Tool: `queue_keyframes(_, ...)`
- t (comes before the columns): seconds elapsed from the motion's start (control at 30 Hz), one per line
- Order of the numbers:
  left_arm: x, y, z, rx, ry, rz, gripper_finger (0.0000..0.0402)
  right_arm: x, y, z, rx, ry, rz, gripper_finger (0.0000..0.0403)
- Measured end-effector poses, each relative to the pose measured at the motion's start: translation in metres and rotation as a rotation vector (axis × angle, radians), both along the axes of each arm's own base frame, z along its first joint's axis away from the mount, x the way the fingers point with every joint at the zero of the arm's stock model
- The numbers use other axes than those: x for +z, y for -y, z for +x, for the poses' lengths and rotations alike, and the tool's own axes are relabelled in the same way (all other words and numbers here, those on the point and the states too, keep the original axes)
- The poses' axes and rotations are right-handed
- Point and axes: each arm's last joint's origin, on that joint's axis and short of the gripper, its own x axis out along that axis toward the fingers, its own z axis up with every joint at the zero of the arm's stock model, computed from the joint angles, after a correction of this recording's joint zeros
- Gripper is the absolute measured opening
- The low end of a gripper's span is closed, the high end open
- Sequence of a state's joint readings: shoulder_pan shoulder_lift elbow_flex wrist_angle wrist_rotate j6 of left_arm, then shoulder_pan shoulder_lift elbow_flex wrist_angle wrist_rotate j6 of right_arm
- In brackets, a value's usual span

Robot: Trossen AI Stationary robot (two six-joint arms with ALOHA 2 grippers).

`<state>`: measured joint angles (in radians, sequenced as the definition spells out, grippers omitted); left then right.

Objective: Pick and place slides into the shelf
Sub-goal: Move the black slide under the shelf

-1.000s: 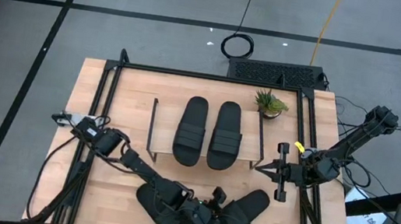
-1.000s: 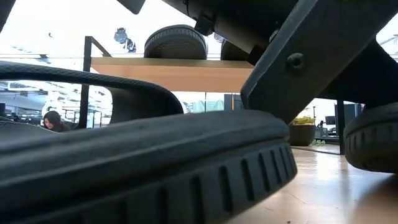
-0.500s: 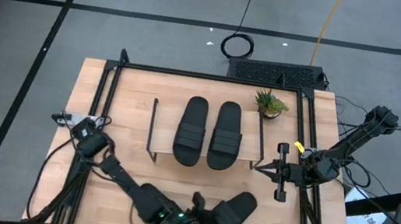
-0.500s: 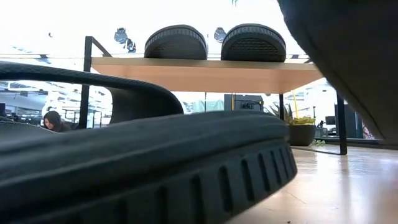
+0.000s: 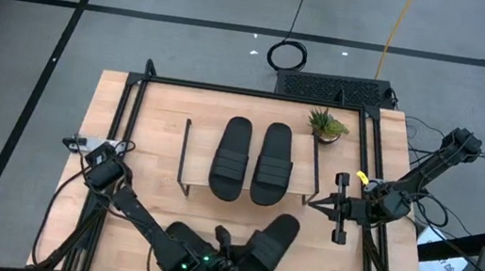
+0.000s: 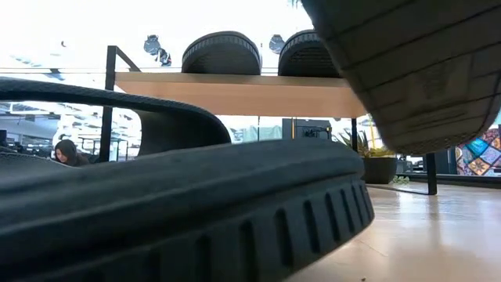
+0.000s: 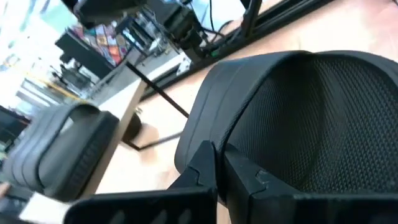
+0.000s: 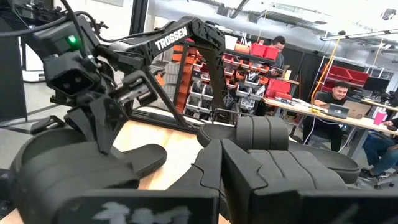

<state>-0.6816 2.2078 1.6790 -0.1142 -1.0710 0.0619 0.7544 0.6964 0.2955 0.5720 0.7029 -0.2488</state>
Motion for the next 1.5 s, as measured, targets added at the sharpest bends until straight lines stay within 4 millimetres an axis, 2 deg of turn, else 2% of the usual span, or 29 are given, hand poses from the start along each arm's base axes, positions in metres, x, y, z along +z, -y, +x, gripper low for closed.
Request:
queue_keyframes(0.2, -0.006, -0.018, 0.007, 0.079, -0.019, -0.027, 0.0, 0.0, 0.0, 0.0, 0.0, 0.0, -0.002, 0.0)
queue_keyframes(0.5, -0.012, -0.064, 0.028, 0.186, -0.072, -0.057, 0.0, 0.0, 0.0, 0.0, 0.0, 0.0, -0.002, 0.0)
queue_keyframes(0.7, -0.017, -0.082, 0.036, 0.201, -0.117, -0.104, 0.0, 0.0, 0.0, 0.0, -0.001, 0.001, -0.009, 0.0)
queue_keyframes(0.93, -0.029, -0.088, 0.039, 0.21, -0.153, -0.099, 0.0, 0.0, 0.0, 0.0, -0.001, 0.001, -0.007, 0.0)
queue_keyframes(1.1, -0.031, -0.085, 0.041, 0.106, -0.226, -0.198, 0.0007, 0.0, 0.0, 0.0, -0.001, 0.0, -0.003, 0.0)
queue_keyframes(1.33, -0.037, -0.076, 0.041, -0.06, -0.323, -0.34, 0.0057, 0.0, 0.0, 0.0, -0.001, 0.0, -0.003, 0.0)
queue_keyframes(1.5, -0.037, -0.073, 0.04, -0.101, -0.343, -0.366, 0.0108, 0.0, 0.0, 0.0, -0.001, 0.0, -0.002, 0.0)
